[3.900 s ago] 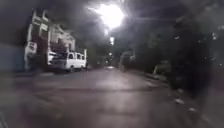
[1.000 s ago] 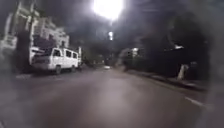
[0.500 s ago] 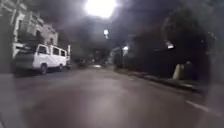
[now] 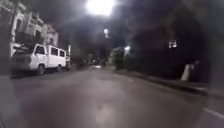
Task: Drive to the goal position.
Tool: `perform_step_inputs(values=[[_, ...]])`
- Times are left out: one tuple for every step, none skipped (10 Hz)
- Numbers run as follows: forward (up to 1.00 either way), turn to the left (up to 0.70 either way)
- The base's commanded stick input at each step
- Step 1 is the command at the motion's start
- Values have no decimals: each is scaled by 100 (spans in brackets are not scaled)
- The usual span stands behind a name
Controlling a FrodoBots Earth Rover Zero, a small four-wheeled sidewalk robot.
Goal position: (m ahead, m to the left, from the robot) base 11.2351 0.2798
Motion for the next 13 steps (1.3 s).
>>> perform_step_inputs(values=[[70,0],[70,0],[70,0],[70,0],[70,0],[70,0],[70,-35],[70,-35],[70,-35],[70,-35],[70,-35],[70,-35],[70,-26]])
